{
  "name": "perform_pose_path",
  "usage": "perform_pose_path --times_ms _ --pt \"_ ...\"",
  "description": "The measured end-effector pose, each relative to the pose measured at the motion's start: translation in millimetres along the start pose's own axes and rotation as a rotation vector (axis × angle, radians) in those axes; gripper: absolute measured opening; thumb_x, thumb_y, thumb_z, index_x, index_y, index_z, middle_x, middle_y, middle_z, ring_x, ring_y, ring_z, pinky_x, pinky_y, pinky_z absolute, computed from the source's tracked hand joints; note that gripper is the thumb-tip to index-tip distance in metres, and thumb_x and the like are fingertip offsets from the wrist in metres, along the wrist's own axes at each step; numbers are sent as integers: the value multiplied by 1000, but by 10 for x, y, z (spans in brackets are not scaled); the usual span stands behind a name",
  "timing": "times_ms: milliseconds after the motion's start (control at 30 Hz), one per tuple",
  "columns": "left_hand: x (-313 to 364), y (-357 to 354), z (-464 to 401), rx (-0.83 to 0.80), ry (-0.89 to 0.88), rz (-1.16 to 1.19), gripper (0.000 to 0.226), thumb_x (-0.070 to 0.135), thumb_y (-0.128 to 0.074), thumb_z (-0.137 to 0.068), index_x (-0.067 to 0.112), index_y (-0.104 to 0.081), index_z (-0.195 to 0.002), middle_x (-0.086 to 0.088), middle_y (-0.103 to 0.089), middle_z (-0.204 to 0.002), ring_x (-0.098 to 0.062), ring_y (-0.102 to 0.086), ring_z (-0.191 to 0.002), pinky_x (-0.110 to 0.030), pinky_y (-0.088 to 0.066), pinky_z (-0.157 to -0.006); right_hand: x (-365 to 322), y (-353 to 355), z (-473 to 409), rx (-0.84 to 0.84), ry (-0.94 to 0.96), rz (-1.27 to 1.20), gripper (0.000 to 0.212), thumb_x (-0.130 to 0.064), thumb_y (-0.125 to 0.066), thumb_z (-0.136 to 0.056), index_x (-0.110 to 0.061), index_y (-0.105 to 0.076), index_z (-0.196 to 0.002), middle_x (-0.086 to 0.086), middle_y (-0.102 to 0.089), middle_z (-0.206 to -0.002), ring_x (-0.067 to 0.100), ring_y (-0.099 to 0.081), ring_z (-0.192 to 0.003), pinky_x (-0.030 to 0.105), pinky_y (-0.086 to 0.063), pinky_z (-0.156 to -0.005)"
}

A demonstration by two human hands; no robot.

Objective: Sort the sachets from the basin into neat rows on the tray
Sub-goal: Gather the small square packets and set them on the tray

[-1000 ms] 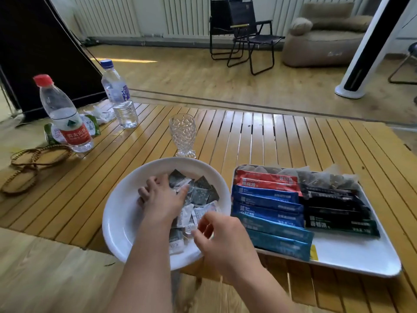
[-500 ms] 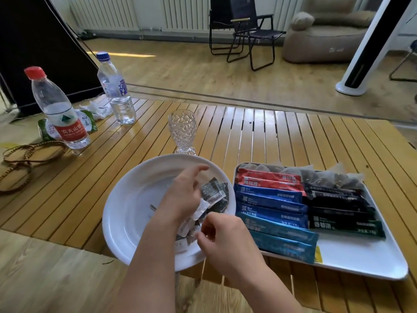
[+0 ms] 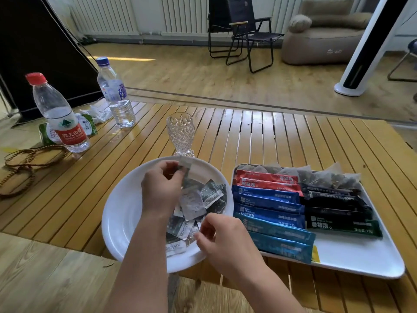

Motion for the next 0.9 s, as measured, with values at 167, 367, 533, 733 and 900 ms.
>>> perform_pose_path --times_ms 167,367,533,733,900 --pt "156 -444 161 -400 93 213 14 29 -71 -83 20 -72 -93 2 -75 -84 -11 -71 -81 -28 -54 -74 2 3 -10 -2 -10 -14 15 -37 -62 -89 -22 -64 -90 -8 -63 -89 6 -58 -82 22 -52 -75" --pt "-150 -650 163 -496 -34 -583 58 36 -71 -84 33 -46 -137 5 -51 -134 -21 -35 -127 -44 -33 -108 -21 30 3 -7 0 -7 13 -36 -61 -90 -23 -61 -87 -8 -62 -86 6 -56 -79 21 -50 -71" --pt "-290 -744 154 -671 -20 -536 75 45 -79 -72 33 -43 -136 5 -52 -130 -19 -40 -127 -46 -38 -108 -41 33 3 -7 8 1 12 -33 -61 -90 -22 -61 -85 -8 -62 -85 6 -56 -76 17 -45 -66" --pt "-242 -776 161 -718 -35 -521 27 33 -79 -69 35 -57 -84 5 -61 -96 -17 -58 -98 -41 -53 -88 -37 43 4 4 4 5 13 -34 -60 -90 -22 -65 -90 -8 -63 -87 7 -58 -79 18 -50 -70" --pt "-172 -782 219 -752 -92 -460 28 23 -76 -74 37 -54 -86 12 -63 -90 -10 -59 -90 -26 -51 -75 -13 42 5 -5 -17 -7 12 -34 -61 -90 -23 -65 -92 -8 -64 -89 6 -60 -81 21 -54 -73"
Point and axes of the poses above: each hand's wrist, its own z-axis away from the middle knuckle, its own y-axis out of the back of the hand, x = y × z, the point moved 8 cm from there along -z, towards the middle knuckle
